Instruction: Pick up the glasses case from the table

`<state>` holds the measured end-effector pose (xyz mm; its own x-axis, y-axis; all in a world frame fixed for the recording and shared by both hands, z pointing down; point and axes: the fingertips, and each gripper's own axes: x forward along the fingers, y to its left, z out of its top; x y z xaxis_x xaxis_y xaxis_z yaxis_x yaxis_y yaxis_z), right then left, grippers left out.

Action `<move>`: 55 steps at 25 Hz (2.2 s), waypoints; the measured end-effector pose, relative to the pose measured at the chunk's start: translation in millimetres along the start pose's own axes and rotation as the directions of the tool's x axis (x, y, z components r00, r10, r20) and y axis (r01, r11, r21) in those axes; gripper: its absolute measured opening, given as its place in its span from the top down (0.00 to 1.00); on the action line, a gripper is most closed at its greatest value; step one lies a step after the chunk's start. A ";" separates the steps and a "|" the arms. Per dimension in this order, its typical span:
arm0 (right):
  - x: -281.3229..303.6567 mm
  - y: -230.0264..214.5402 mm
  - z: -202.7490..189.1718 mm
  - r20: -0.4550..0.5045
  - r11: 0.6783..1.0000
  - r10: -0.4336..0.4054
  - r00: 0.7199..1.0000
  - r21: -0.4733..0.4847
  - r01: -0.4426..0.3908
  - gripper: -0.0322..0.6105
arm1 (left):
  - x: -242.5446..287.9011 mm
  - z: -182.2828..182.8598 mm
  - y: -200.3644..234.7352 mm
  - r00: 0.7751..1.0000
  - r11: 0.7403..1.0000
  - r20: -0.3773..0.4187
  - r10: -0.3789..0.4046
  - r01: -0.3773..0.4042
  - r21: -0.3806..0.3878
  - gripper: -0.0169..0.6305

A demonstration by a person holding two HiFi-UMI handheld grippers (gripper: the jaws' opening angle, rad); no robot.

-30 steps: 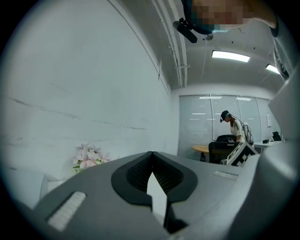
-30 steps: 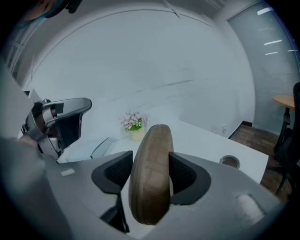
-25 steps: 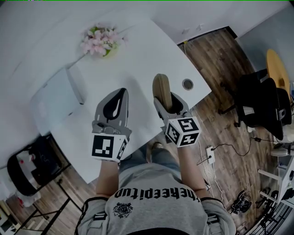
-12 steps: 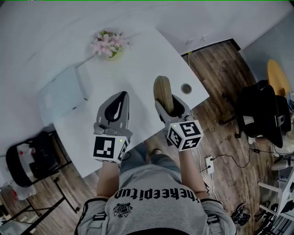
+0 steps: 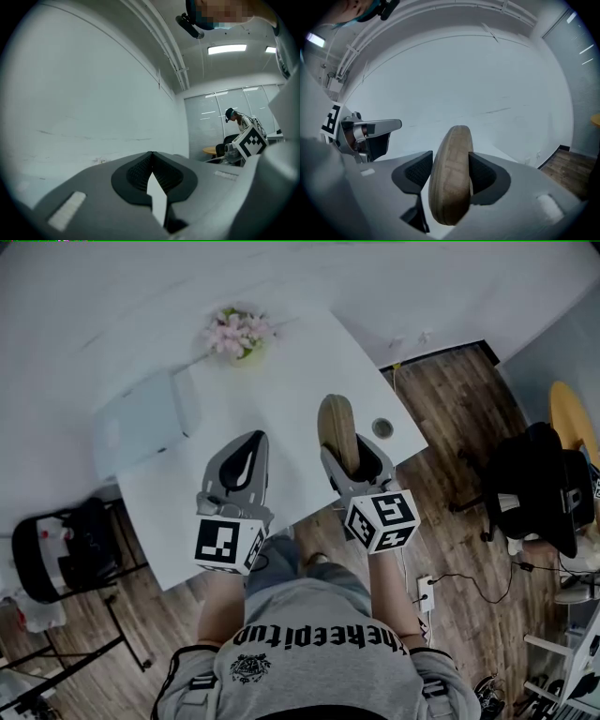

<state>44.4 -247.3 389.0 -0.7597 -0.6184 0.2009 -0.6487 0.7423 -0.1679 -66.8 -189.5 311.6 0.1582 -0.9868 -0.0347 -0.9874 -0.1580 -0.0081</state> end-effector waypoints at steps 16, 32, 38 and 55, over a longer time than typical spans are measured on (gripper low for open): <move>-40.2 1.6 31.8 0.088 0.993 0.037 0.995 -0.117 -0.026 0.58 | -17.0 10.1 -27.7 0.999 0.999 0.017 0.048 -0.048 0.020 0.95; -80.6 1.8 55.1 0.178 0.982 0.063 0.982 -0.189 -0.029 0.58 | -28.9 12.8 -55.4 0.997 0.997 0.035 0.064 -0.065 0.028 0.95; -95.0 -0.9 63.4 0.214 0.979 0.065 0.975 -0.202 -0.021 0.58 | -32.2 12.1 -64.6 0.997 0.997 0.036 0.064 -0.065 0.033 0.95; -116.9 -5.0 79.0 0.271 0.972 0.071 0.960 -0.237 -0.005 0.58 | -34.3 15.8 -80.3 0.997 0.997 0.040 0.064 -0.066 0.042 0.95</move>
<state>132.9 -199.1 290.1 -0.7879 -0.6106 -0.0801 -0.6153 0.7856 0.0644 7.1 -142.5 297.7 0.0944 -0.9927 -0.0753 -0.9947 -0.0910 -0.0478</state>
